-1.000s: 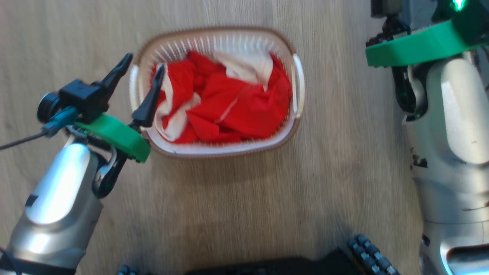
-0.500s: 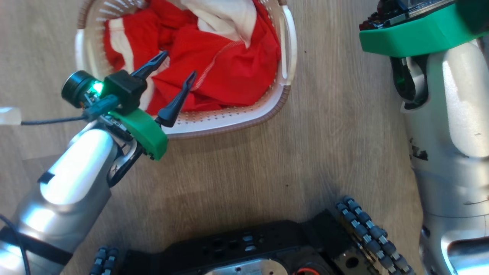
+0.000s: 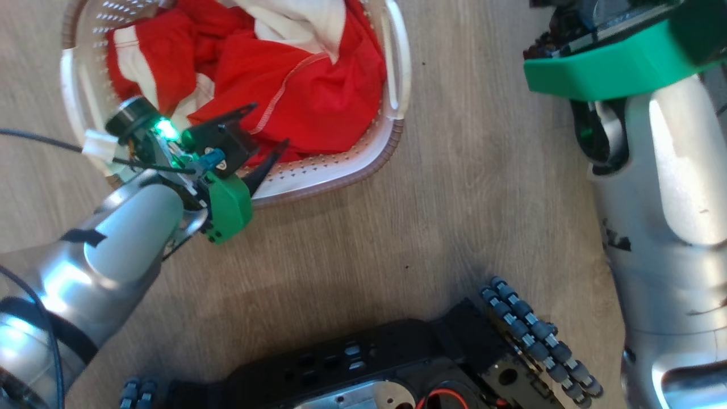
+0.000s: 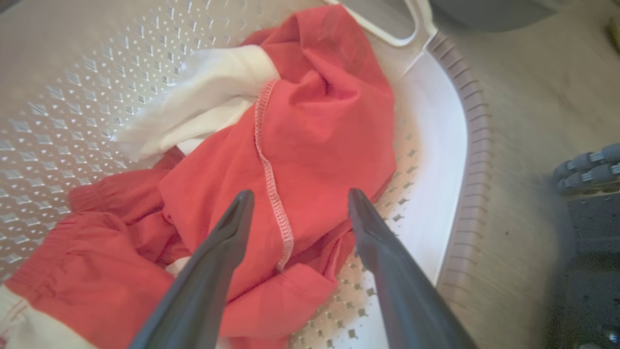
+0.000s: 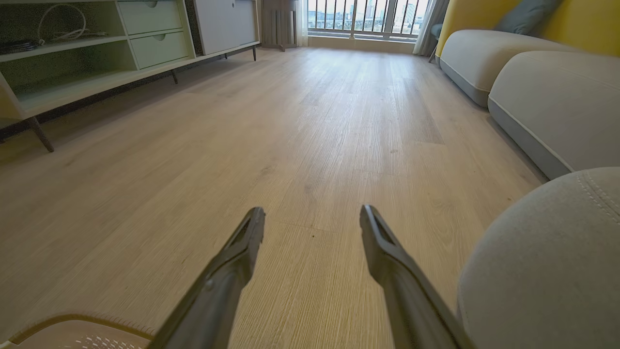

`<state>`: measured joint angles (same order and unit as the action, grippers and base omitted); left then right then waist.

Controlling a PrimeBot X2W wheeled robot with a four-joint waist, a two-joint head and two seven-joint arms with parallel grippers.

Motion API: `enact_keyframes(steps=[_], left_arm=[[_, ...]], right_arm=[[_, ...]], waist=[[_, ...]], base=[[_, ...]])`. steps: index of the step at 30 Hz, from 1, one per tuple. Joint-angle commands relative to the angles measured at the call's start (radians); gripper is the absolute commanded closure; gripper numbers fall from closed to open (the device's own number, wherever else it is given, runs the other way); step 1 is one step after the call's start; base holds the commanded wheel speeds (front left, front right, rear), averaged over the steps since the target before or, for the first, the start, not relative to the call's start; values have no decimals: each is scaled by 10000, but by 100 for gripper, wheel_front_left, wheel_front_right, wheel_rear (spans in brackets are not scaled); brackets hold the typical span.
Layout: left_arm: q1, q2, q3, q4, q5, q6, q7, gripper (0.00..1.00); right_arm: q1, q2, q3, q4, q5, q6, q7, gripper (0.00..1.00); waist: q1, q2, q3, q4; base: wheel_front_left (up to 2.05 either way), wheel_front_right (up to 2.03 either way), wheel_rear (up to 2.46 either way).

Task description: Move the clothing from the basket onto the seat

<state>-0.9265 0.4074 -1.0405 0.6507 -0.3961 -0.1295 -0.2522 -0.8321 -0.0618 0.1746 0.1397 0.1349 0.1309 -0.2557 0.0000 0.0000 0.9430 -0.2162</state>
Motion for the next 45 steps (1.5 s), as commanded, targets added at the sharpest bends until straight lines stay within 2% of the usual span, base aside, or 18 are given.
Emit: enact_keyframes(steps=[1,9,22,34,37,38,39,40,45], left_arm=[[-238,67,-99,362,237,-12,-95,0],[-707,-77,-615,1084,374,-12,-95,0],[-928,-188,-1060,1924,684,119,-83,0],[-1129,-542,-1376,3078,660,159,764,0],[-1211,-596,-1472,3225,785,357,746,2],[-1227,-614,-1489,3281,799,403,750,33],[-1240,-633,-1503,3323,797,411,742,80],[-1251,-650,-1490,3334,767,406,677,100],[-1341,-655,-1315,3227,560,401,280,100]], right_arm=[[612,116,169,-433,175,-2,-61,0],[811,116,270,-750,534,-2,-61,0],[1407,116,114,-1310,797,-2,-61,0],[1846,116,5,-1584,883,-2,-61,0],[1808,116,2,-1594,897,-2,-61,0],[1791,116,10,-1600,908,-2,-61,0],[1777,116,15,-1603,919,-2,-61,0],[1764,116,19,-1604,923,-2,-61,0],[1667,116,29,-1553,991,-2,-61,0]], waist=[[0,0,57,-200],[0,0,341,-610],[0,0,485,-837],[0,0,533,-904],[0,0,552,-869],[0,0,555,-861],[0,0,557,-855],[0,0,558,-845],[0,0,552,-803]], base=[[0,0,0],[0,0,0],[0,0,0],[0,0,0],[0,0,0],[0,0,0],[0,0,0],[0,0,0],[0,0,0]])
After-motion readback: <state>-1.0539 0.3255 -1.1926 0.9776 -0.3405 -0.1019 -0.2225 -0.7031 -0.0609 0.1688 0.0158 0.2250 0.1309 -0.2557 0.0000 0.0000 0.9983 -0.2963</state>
